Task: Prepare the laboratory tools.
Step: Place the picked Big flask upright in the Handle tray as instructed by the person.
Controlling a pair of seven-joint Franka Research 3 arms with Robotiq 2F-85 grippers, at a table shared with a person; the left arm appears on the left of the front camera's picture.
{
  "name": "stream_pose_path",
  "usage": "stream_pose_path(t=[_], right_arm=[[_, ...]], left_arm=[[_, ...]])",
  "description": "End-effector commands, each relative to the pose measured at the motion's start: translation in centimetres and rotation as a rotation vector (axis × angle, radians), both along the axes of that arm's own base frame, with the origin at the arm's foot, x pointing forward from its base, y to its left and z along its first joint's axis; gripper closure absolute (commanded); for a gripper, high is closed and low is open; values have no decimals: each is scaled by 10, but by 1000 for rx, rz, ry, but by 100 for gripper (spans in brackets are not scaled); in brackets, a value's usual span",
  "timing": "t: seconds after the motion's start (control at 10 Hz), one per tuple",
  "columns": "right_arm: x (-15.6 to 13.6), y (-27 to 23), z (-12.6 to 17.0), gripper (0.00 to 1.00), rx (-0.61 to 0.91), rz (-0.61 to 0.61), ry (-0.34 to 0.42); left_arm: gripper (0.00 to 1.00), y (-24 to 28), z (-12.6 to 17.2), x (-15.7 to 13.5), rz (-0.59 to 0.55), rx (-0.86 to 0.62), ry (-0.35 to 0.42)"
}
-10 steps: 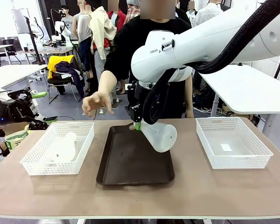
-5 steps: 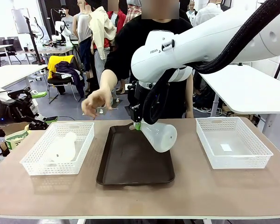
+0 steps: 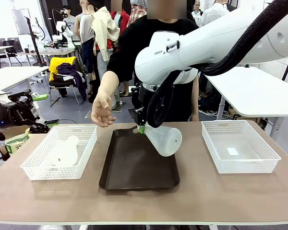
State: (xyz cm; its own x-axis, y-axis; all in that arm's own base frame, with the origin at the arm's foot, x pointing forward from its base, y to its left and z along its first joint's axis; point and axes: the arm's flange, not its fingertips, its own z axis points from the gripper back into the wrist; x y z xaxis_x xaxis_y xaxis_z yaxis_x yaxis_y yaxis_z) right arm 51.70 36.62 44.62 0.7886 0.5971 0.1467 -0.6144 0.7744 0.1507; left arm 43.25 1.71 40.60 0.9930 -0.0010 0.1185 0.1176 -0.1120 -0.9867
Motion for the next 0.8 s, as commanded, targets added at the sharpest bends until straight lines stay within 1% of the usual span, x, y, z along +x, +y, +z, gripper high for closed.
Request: stream_pose_path(t=[0.0,0.3,0.5,0.7], right_arm=[[-1,-1,-1,100,-14,-2,-7],[0,0,0,100,0,0,0],[-3,6,5,100,68,123,-39],[2,8,9,100,279,303,-98]], left_arm=[[0,2,2,-1,-1,-7,-6],[0,2,2,-1,-1,-7,-6],[0,2,2,-1,-1,-7,-6],[0,2,2,-1,-1,-7,-6]])
